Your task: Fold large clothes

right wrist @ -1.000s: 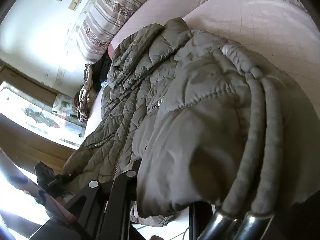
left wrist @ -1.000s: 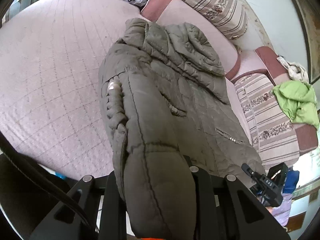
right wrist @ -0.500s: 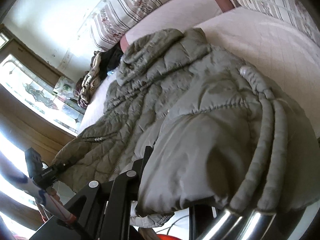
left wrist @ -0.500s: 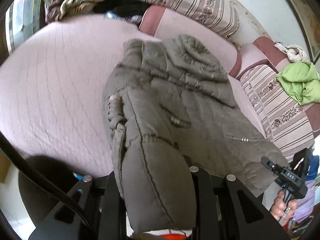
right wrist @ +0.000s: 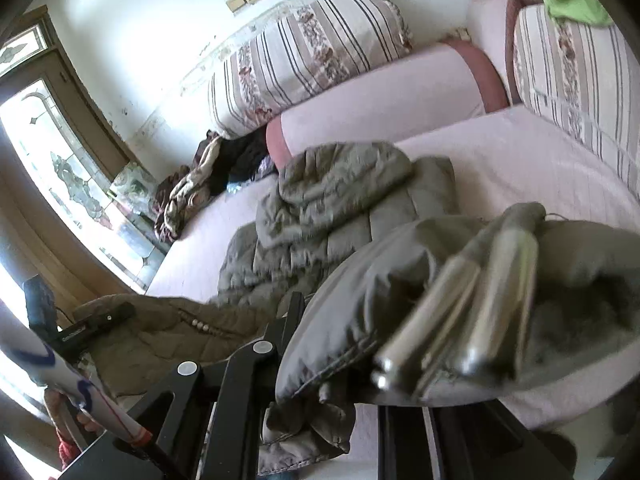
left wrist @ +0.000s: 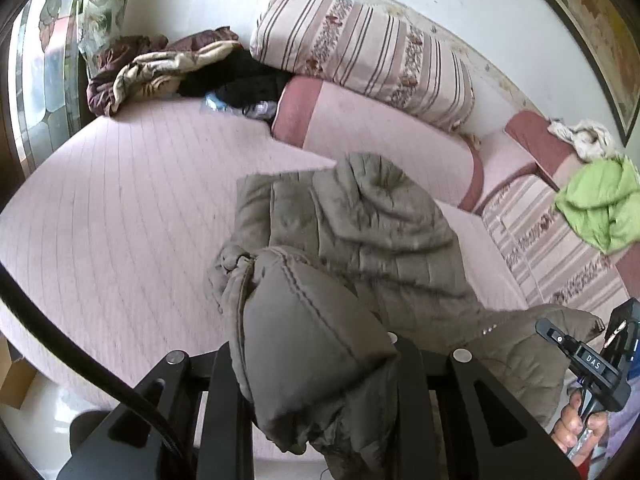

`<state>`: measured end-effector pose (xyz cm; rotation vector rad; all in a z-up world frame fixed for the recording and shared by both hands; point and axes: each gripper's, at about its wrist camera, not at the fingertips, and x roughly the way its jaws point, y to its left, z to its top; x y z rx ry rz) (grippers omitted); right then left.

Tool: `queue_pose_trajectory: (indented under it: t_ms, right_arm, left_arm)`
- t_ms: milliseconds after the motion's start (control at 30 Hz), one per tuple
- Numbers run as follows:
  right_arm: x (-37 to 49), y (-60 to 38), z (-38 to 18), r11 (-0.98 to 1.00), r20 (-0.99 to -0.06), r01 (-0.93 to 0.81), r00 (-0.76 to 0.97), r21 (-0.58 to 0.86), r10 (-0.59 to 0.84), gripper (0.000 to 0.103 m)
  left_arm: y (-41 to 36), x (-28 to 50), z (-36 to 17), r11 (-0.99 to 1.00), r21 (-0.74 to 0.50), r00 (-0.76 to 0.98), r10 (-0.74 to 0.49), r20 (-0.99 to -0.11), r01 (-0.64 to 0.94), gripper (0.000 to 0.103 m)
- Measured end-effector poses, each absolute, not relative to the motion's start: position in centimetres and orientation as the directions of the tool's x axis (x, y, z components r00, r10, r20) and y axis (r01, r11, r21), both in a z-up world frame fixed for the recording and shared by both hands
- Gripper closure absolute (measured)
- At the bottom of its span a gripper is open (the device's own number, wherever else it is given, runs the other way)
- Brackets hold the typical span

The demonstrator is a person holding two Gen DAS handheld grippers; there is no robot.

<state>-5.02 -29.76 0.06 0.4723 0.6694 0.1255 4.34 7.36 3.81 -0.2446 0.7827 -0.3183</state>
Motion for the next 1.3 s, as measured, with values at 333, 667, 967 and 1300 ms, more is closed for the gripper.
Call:
queue_pose_trajectory:
  t_ms: [333, 667, 967, 1300]
  right_arm:
    - [2.3, -31.1, 3.2, 0.881, -0.542, 0.083, 0.813, 0.467, 0.211, 0.086]
    - [10.1, -31.9, 3.5, 0.882, -0.571, 0.154, 0.807, 0.446, 0.148, 0.086]
    - [17.7, -33.7, 4.0, 0.895, -0.627, 0.251, 0.778, 0.368, 0.040, 0.086]
    - [25.4, -35.7, -0.4, 0.879, -0.712, 0.350, 0.702, 0.323, -0.017, 0.086]
  left_arm:
    - [6.2, 12.2, 6.2, 0.938, -0.324, 0.689, -0.316, -0.652, 0.123, 0.081]
    - [3.5, 20.1, 5.8, 0.964, -0.258, 0.673, -0.227, -0.704, 0.055, 0.080]
    - [1.0, 28.5, 4.9, 0.990, -0.133, 0.646, -0.077, -0.759, -0.038, 0.080]
    - [-2.5, 36.9, 0.1, 0.994, 0.004, 0.575, 0.065, -0.815, -0.107, 0.079]
